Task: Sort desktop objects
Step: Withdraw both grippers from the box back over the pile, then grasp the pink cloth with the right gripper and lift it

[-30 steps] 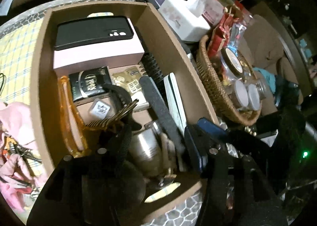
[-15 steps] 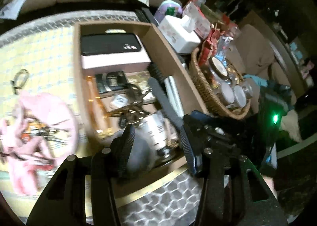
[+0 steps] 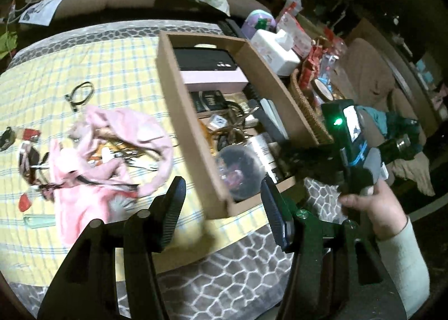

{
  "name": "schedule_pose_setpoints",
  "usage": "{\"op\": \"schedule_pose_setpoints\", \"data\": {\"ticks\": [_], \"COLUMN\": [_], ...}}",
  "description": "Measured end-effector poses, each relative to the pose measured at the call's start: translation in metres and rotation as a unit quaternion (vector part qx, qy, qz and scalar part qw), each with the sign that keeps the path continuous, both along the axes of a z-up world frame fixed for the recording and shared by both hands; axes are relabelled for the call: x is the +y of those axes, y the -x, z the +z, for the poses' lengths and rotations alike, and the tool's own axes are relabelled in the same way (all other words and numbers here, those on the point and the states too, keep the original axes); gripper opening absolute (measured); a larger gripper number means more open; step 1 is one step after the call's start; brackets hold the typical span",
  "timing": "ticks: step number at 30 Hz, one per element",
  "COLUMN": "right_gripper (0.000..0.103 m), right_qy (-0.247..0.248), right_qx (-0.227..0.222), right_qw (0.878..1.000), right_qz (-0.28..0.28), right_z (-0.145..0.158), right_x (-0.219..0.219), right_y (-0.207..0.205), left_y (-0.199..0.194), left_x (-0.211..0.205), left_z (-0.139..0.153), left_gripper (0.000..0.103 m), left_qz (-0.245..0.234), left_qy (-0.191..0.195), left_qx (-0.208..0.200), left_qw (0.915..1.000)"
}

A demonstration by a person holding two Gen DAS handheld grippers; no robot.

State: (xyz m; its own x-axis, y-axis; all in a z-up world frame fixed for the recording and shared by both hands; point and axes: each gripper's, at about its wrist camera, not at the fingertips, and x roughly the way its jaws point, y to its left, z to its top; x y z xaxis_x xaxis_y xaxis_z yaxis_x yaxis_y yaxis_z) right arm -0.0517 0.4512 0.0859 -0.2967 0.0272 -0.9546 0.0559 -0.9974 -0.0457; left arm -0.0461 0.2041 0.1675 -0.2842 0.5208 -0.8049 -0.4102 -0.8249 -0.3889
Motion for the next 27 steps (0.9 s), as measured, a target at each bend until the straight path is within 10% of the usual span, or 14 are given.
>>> {"op": "schedule_pose_setpoints", "data": {"ticks": [7, 13, 27], "right_gripper": [0.041, 0.066, 0.088], "right_qy": [0.120, 0.121, 0.165], "right_qx": [0.051, 0.111, 0.131], "right_qw": [0.990, 0.986, 0.974], "right_qz": [-0.059, -0.029, 0.089], "right_z": [0.030, 0.070, 0.079], "right_x": [0.018, -0.029, -0.198], "right_y": [-0.016, -0.034, -0.033], "left_y": [-0.003, -0.008, -0.025], "left_x": [-0.058, -0.124, -0.224], "left_z": [0.001, -0.006, -0.051], "left_gripper": [0.079, 0.099, 0.103], "left_qz": [0.035, 0.084, 0.143], "left_qy": [-0.010, -0.002, 0.035], "left_qx": [-0.001, 0.004, -0.006], "left_qw": [0.9993, 0.9965, 0.9891]}}
